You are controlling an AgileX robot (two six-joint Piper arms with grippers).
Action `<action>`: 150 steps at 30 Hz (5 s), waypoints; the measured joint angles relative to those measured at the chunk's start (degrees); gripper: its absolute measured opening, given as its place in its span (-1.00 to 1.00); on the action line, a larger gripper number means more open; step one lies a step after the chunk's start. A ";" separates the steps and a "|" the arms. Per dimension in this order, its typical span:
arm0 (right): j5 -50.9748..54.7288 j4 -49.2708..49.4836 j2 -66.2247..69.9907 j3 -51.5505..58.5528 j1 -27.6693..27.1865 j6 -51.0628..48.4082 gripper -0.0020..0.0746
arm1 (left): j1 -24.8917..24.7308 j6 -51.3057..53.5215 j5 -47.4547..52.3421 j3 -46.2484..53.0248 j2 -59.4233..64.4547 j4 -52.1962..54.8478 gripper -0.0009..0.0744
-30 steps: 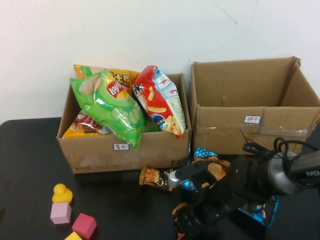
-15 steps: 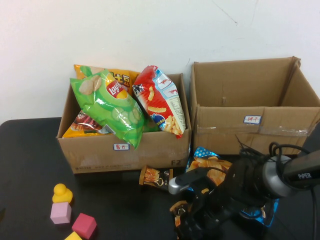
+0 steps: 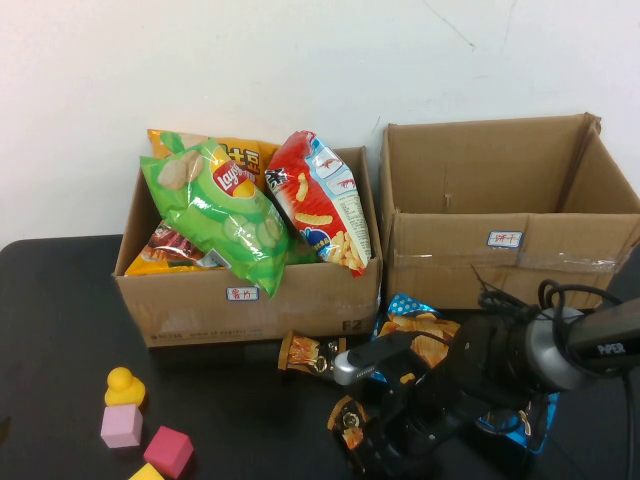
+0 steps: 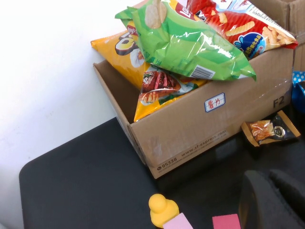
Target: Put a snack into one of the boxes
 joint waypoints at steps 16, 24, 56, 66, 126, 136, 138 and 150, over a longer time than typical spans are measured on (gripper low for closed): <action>-7.09 1.89 -2.95 0.00 0.00 0.01 -0.46 | 0.00 0.00 0.00 0.00 0.00 0.00 -0.98; -7.22 4.25 -2.95 0.00 0.00 -0.08 -0.43 | 0.00 0.00 0.00 0.00 0.00 0.00 -0.98; -5.68 12.92 0.62 -2.43 0.00 -0.69 -0.92 | 0.00 -1.25 0.00 1.13 0.00 0.13 -0.98; 1.87 11.32 -7.11 -2.43 0.00 -5.86 -0.93 | 0.00 -1.25 -0.22 1.13 0.00 0.13 -0.98; 34.52 -69.16 -47.92 -5.70 -19.54 42.83 -0.08 | 0.00 -1.37 -0.54 1.13 0.00 0.39 -0.98; 42.66 -72.97 -49.82 0.21 -19.67 52.90 -0.10 | 0.00 -1.58 -1.33 1.13 0.00 0.06 -0.98; 39.47 -72.44 -51.84 4.11 -19.67 54.16 -0.10 | 0.00 -1.72 -2.76 1.13 -0.09 -0.57 -0.98; 20.40 -68.73 -74.18 31.80 -19.67 58.02 -0.10 | 0.00 -2.83 -5.06 1.13 -0.09 -3.19 -0.98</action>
